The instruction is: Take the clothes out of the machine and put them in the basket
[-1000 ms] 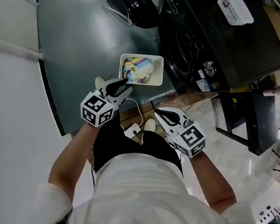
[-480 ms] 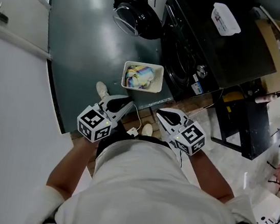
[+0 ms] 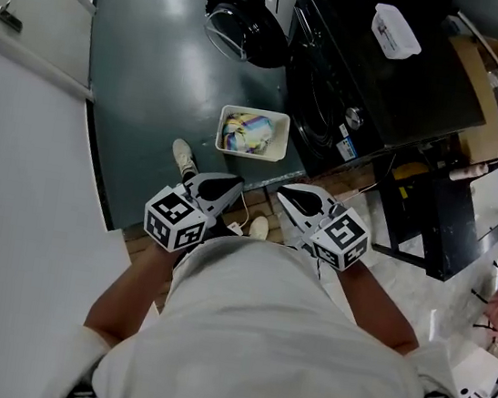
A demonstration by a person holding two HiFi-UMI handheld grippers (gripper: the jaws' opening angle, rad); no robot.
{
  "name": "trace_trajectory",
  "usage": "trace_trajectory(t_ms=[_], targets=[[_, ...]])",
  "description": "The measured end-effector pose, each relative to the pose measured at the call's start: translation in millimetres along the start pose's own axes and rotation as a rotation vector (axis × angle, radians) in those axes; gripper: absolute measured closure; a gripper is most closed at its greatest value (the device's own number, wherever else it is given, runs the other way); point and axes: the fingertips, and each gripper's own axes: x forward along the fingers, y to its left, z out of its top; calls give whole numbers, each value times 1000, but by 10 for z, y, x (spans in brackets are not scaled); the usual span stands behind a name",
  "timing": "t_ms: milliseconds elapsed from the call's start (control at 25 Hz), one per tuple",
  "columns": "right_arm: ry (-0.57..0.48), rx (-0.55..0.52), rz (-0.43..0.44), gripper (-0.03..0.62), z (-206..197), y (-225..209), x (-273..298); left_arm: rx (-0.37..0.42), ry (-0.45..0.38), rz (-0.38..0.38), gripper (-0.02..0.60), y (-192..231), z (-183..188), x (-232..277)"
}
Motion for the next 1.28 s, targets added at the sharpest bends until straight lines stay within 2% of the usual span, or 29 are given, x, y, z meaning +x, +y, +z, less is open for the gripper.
trace_trajectory(t_ms=[280,840,1280], targets=[[-22,-14,-17,580,40,44,-120,37,20,-13,584,-105,5,44],[-46,-45,-20,580,9,121,-170,30,11,2,584,-95,-63,41],[-43,-23,-45,582,-99,77,-236,40,29,-5,584,-110,-129,134]])
